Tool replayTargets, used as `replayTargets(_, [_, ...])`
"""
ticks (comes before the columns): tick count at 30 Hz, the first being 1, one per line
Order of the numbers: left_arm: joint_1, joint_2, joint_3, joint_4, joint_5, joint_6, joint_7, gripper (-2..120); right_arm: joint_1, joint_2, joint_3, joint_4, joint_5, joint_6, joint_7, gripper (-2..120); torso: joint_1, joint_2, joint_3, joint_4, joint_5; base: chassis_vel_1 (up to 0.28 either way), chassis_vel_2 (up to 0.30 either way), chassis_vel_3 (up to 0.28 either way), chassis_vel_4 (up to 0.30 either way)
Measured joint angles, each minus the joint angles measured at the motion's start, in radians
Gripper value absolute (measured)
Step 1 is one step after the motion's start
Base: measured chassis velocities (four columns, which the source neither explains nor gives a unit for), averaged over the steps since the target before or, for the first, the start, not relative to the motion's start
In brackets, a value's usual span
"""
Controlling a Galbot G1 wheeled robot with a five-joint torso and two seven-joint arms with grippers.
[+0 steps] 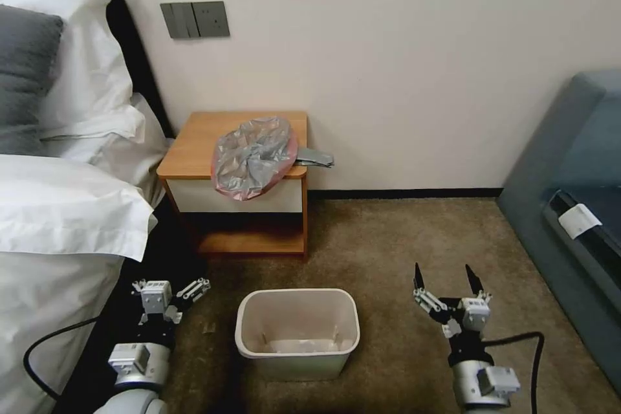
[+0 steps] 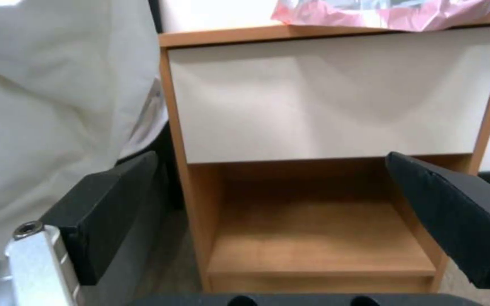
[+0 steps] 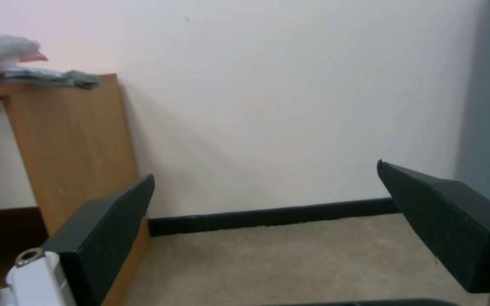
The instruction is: Pick up the garbage bag from the table and place it over the trash can.
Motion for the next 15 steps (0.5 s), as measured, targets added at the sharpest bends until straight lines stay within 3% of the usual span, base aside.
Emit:
replayTargets(8, [0.008, 0.003, -0.002, -0.012, -0.005, 0.002, 0.000, 100, 0.066, -0.010, -0.017, -0.001, 0.079, -0.081, -0.016, 100, 0.000, 0.000, 0.000, 0.0000, 0.0001, 0.000, 0.000, 0.000, 0.000])
replayTargets(11, [0.012, 0.001, -0.003, -0.020, -0.006, 0.002, 0.000, 100, 0.165, -0.084, -0.065, -0.011, 0.255, -0.207, -0.001, 100, 0.000, 0.000, 0.000, 0.0000, 0.0001, 0.000, 0.000, 0.000, 0.000])
replayTargets(15, [0.010, -0.001, -0.001, -0.020, -0.006, 0.006, -0.001, 100, 0.224, -0.131, -0.099, -0.019, 0.397, -0.294, 0.048, 100, 0.000, 0.000, 0.000, 0.0000, 0.0001, 0.000, 0.000, 0.000, 0.000])
